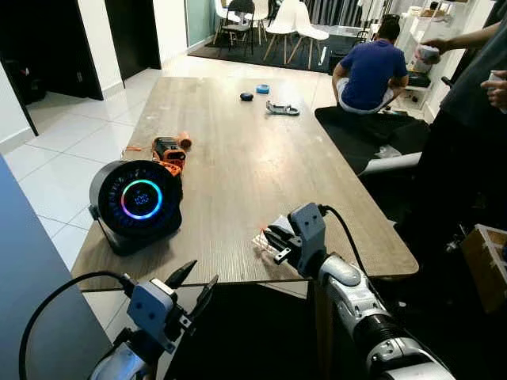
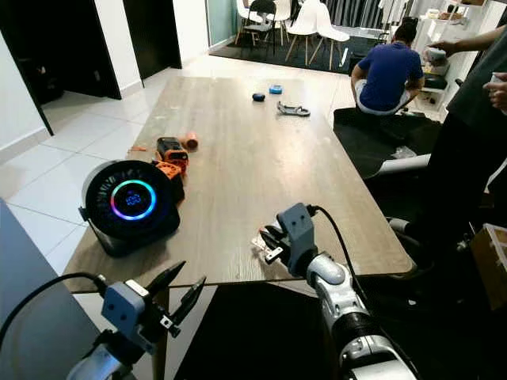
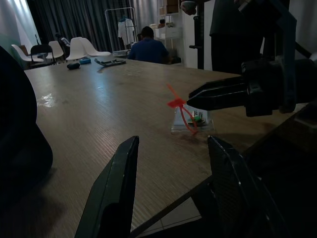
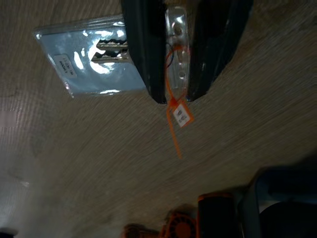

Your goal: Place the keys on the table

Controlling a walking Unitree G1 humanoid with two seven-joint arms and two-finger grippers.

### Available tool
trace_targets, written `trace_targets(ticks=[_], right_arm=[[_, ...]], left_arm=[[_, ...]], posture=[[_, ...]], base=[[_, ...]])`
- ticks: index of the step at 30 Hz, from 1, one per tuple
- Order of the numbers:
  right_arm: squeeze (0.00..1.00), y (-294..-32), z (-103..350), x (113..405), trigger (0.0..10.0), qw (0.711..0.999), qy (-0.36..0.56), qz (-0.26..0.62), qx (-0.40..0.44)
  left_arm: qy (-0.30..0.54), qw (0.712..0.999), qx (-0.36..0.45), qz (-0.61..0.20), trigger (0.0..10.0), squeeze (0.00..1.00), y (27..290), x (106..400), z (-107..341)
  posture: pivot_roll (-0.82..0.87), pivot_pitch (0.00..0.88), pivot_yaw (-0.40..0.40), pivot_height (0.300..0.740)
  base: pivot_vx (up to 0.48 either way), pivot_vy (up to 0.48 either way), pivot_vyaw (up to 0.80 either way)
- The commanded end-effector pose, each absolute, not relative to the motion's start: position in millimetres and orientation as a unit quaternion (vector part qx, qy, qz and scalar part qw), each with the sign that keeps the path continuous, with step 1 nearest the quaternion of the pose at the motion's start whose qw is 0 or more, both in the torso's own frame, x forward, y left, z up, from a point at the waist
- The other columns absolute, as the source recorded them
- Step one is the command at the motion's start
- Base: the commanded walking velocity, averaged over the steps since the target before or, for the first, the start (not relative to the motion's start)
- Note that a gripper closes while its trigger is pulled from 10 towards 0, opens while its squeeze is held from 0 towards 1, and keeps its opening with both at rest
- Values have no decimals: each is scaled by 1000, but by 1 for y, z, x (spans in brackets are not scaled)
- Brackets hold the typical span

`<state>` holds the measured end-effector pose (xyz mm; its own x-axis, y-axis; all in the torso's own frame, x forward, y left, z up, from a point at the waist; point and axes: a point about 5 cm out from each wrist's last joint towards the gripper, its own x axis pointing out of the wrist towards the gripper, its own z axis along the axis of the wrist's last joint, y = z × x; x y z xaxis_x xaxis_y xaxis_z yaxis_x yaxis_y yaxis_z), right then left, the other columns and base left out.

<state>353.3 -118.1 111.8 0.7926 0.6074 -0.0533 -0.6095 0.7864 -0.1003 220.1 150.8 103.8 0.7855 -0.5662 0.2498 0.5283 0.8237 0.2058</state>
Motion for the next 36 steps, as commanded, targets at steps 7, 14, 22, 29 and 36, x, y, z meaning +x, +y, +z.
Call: trace_targets(ticks=[7, 14, 22, 29, 36], right_arm=[[0, -112, 113, 348, 10000, 937, -4, 347, -47], [0, -100, 113, 329, 10000, 879, 6, 476, -3], [0, -92, 89, 294, 10000, 801, 90, 592, -9], [0, -98, 58, 271, 10000, 758, 185, 625, -24], [0, -109, 32, 253, 10000, 745, 264, 612, -32]], left_arm=[[-140, 941, 74, -298, 10000, 0, 151, 217, 101], [-131, 947, 74, -284, 10000, 0, 157, 216, 97], [-107, 945, 91, -295, 10000, 0, 165, 210, 87], [-69, 947, 107, -294, 10000, 0, 176, 203, 72], [-5, 947, 121, -298, 10000, 0, 186, 191, 49]], posture=[[98, 74, -61, 740], [97, 74, -60, 740], [95, 74, -60, 740], [96, 76, -59, 740], [98, 76, -59, 740]], base=[[0, 0, 0], [0, 0, 0], [0, 0, 0], [0, 0, 0], [0, 0, 0]])
